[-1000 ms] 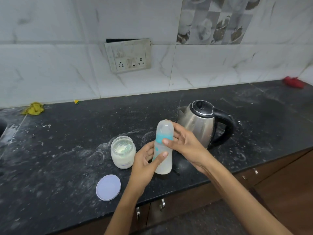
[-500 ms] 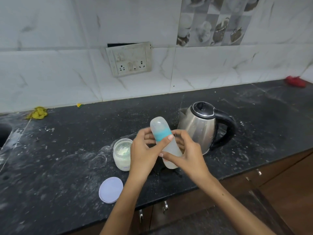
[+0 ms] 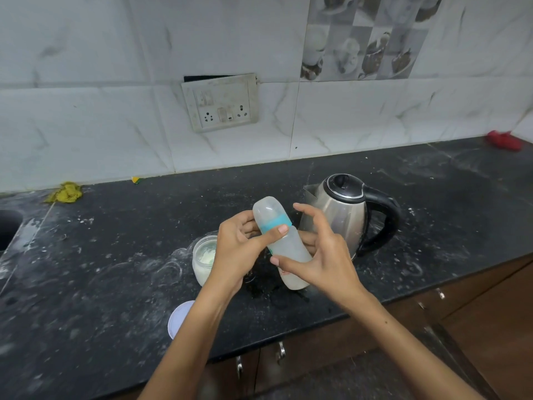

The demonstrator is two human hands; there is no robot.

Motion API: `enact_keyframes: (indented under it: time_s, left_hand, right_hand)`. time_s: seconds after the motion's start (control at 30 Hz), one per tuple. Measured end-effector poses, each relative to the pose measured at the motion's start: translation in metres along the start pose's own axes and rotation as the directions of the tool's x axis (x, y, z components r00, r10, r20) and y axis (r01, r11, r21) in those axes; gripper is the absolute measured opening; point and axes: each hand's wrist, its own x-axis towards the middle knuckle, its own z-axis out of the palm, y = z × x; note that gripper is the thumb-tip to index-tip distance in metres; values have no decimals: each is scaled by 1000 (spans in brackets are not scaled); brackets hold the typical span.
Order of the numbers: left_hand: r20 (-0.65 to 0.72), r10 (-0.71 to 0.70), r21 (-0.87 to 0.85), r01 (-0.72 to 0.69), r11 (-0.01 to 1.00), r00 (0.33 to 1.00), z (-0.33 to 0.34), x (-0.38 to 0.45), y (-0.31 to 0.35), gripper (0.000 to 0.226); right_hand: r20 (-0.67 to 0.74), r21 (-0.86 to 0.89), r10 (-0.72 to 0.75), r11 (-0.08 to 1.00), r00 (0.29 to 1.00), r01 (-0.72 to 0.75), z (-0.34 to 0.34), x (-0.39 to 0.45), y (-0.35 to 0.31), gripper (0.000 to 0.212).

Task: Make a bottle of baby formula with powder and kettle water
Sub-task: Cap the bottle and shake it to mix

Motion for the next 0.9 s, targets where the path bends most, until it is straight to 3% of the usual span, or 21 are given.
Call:
enact_keyframes:
  time_s: [0.1,0.2,0.3,0.4,0.47,0.53,0.67,0.8,0.9]
  left_hand:
    - [82,2,-26,1,1000,997,-6,2,5,48]
    - [181,13,-21,-9,1000,983,-12,2,9,50]
    - [272,16,56,-33,998,962,-15,0,13,50]
    - [297,93,351,-200,915,950,-18,4,13,52]
    - [239,176,519,-279,808,955,-18,8,12,47]
    - [197,241,563,-311,766,950,-14,10,13,41]
    - [217,235,487,-314,815,947,-9,10,17,40]
    - [380,134,214,-228,950,915,-18,14,15,40]
    - [465,95,130,-175,976,880,-23,16,4,38]
  right_hand:
    - [99,247,41,967,994,-65,-7,2,-4,92]
    - [249,494,88,845,965,-204,-14,4,-10,91]
    - [340,584,113,752,933,-304,-15,4,-8,89]
    - [293,461,109,854,950,-240,-13,3,-5,95]
    - [215,198,53,975,975,-97,-12,3,-4,101]
    - [175,-11,-14,1000,984,16,-11,4,-5,103]
    - [153,-9,-65,998,986,68,-11,3,-5,100]
    - [246,350,-10,934,969,-79,-17,-1,-2,99]
    - [348,484,-1,857,938,-179,-18,-4,4,102]
